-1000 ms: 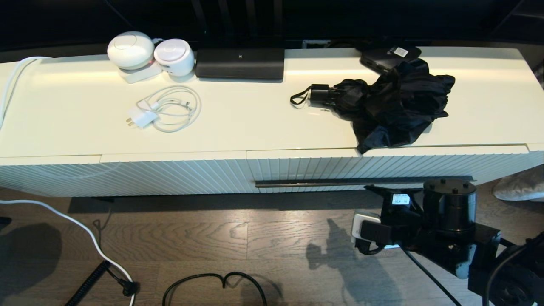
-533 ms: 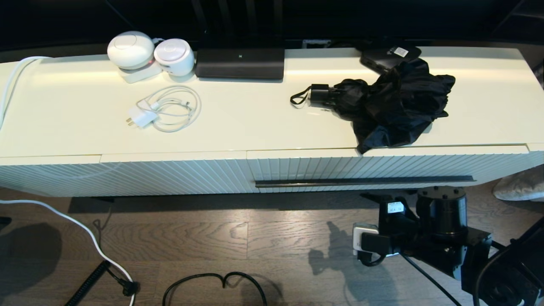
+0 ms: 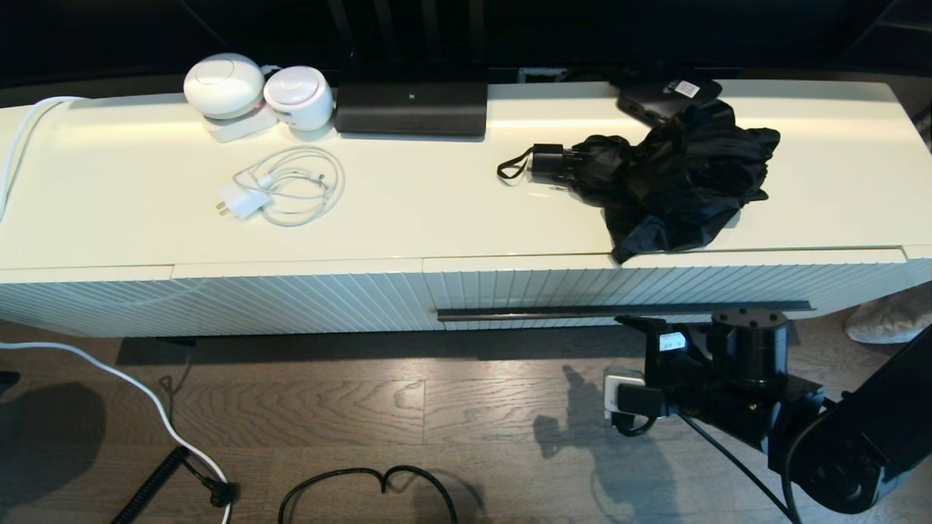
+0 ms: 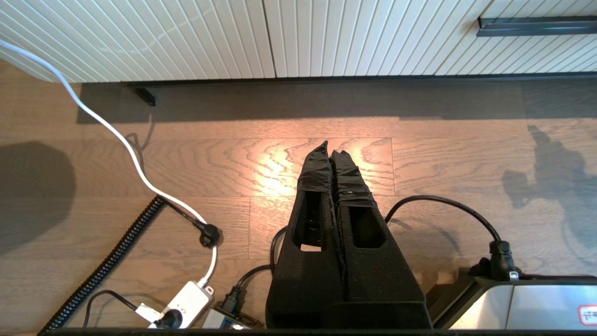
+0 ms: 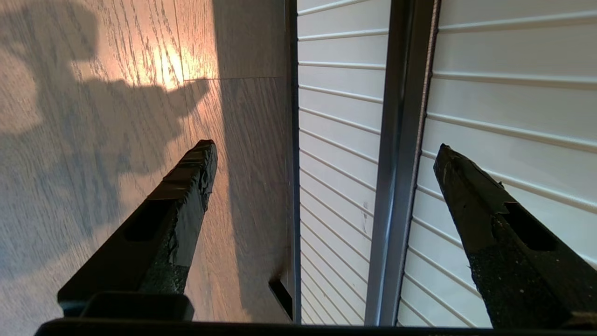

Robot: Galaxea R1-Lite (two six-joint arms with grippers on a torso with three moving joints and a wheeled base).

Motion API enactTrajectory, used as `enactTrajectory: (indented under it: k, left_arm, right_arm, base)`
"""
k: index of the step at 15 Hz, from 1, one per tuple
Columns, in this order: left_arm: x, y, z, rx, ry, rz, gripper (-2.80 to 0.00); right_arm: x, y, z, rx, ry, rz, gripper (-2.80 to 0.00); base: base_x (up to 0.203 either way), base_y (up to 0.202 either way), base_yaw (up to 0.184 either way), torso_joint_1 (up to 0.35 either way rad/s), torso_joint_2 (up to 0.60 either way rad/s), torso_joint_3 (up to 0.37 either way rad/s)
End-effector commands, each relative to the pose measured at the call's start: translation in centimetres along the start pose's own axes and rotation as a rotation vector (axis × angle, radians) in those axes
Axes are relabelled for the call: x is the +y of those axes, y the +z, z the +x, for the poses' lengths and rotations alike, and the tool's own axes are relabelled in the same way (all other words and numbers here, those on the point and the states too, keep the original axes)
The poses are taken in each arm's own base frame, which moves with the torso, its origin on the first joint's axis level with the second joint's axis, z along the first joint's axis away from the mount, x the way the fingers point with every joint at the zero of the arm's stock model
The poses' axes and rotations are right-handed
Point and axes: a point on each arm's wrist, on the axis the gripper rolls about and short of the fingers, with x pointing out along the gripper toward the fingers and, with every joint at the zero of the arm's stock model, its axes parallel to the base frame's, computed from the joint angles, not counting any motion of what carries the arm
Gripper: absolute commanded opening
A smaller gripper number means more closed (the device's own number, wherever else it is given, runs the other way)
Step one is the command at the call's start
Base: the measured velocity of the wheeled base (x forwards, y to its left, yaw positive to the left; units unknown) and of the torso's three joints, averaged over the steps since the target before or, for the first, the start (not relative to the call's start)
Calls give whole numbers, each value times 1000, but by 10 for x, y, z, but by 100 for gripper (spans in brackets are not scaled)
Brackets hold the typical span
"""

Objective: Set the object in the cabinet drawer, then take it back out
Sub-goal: Open the drawer

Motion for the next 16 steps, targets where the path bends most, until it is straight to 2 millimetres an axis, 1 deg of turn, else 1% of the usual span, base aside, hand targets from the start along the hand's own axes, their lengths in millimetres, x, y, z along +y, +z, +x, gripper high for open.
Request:
enactTrajectory:
  k: [1,6,11,16]
  left_arm:
    - [0,0,0,-2,1,0,-280]
    - [0,0,0,-2,0,-2,-280]
    - [0,0,0,-2,0,0,-280]
    - [0,0,0,-2,0,-2,-280]
  right_arm:
    - [5,-3,10,5,11,-6,0]
    - [-2,-7,24,4,-19,-8,0]
    - [-5,-13,33,-1,-31,-11,0]
    - [-5,-18,38,11,-33,-8,0]
  base:
    - [0,0,0,0,0,0]
    - [0,0,0,0,0,0]
    - [0,0,0,0,0,0]
    - [0,0,0,0,0,0]
